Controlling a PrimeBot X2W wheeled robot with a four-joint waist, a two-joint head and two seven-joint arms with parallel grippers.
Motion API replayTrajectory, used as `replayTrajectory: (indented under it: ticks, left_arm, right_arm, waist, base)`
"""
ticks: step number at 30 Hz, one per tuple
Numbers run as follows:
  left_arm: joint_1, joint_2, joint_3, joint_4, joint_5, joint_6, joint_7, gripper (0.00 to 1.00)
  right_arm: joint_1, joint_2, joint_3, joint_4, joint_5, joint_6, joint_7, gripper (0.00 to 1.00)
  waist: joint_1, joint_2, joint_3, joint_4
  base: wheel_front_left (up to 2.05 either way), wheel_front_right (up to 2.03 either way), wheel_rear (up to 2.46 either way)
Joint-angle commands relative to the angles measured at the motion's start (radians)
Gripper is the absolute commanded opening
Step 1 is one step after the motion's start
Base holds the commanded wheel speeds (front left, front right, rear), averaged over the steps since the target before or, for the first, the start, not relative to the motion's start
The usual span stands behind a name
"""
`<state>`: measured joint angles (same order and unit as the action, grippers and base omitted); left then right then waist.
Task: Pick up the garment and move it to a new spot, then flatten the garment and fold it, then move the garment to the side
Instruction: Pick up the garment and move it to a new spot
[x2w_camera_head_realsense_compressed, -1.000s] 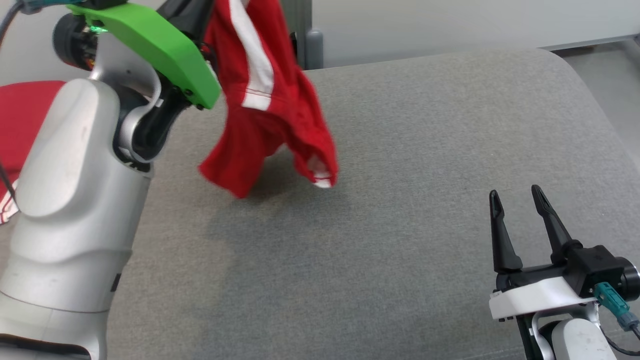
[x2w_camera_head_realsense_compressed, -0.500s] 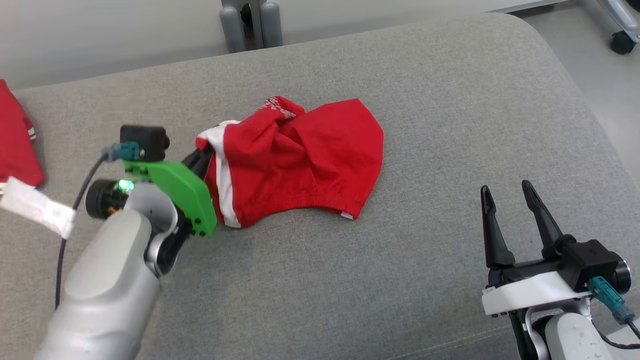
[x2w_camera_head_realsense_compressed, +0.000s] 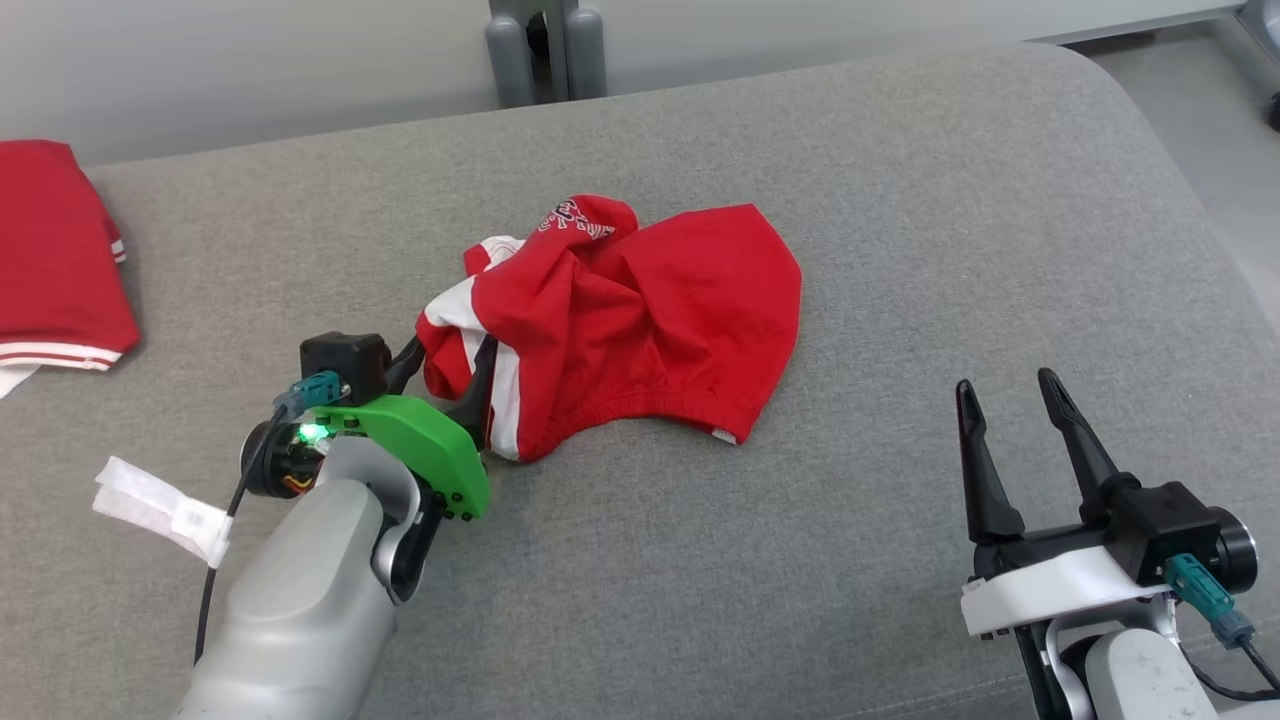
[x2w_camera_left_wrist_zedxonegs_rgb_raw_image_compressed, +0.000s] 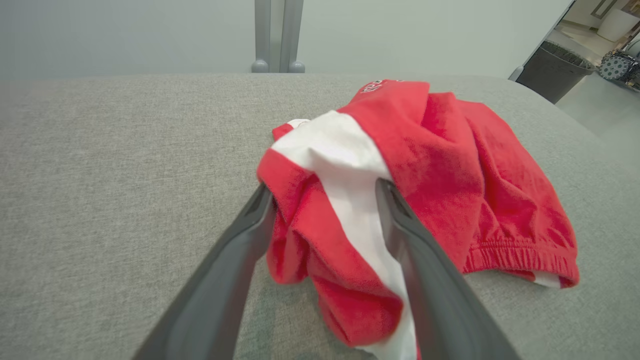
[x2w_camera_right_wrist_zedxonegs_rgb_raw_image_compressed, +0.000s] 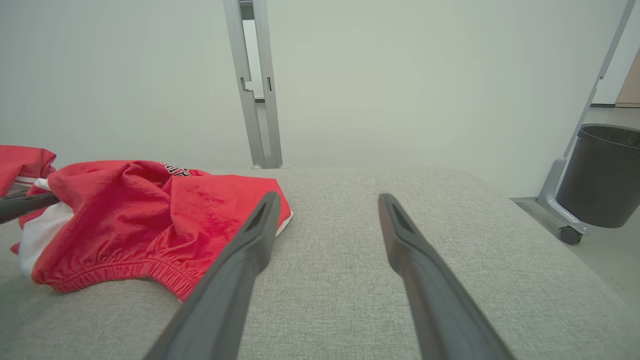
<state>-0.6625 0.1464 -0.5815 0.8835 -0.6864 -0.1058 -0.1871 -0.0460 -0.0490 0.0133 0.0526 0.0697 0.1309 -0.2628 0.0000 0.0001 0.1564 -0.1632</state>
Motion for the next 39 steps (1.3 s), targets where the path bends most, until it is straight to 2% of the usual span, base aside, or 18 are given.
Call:
replayTrajectory:
  ticks: [1,6,10,14,20,29,39]
  left_arm:
    - [-0.013,-0.002,-0.004,0.007,0.004,-0.006,-0.017,1.00]
    - [0.000,-0.012,0.003,0.001,0.001,-0.010,-0.057,1.00]
    - [0.043,-0.015,0.014,-0.021,0.012,0.007,-0.071,1.00]
    - [0.100,-0.009,0.027,-0.081,0.052,0.054,-0.079,1.00]
    - [0.268,-0.002,0.116,-0.280,0.112,0.132,-0.077,1.00]
    - [0.525,0.001,0.238,-0.516,0.194,0.205,-0.077,1.00]
    - [0.659,-0.023,0.297,-0.636,0.280,0.213,-0.077,1.00]
  right_arm:
    - [0.006,-0.003,-0.002,0.004,-0.004,0.000,-0.003,1.00]
    - [0.026,-0.003,-0.022,0.015,-0.014,0.000,-0.003,1.00]
    - [0.043,-0.003,-0.037,0.019,-0.019,0.000,-0.003,1.00]
    - [0.055,-0.003,-0.048,0.021,-0.017,0.000,-0.003,1.00]
    - [0.072,-0.003,-0.049,0.026,-0.011,0.000,-0.003,1.00]
    - [0.102,-0.003,-0.026,0.044,-0.004,0.000,-0.003,1.00]
    - [0.100,-0.003,-0.014,0.071,-0.002,0.000,-0.003,1.00]
  waist:
    - [0.0000,-0.0001,-0.035,0.030]
    - [0.0000,-0.0001,-0.089,0.073]
    - [0.0000,-0.0001,-0.131,0.110]
    - [0.0000,-0.0001,-0.159,0.143]
    - [0.0000,-0.0001,-0.181,0.177]
    - [0.0000,-0.0001,-0.204,0.190]
    - [0.0000,-0.0001,-0.209,0.193]
  base:
    - [0.00,0.00,0.00]
    - [0.00,0.00,0.00]
    - [0.00,0.00,0.00]
    - [0.00,0.00,0.00]
    - [0.00,0.00,0.00]
    - [0.00,0.00,0.00]
    - [0.00,0.00,0.00]
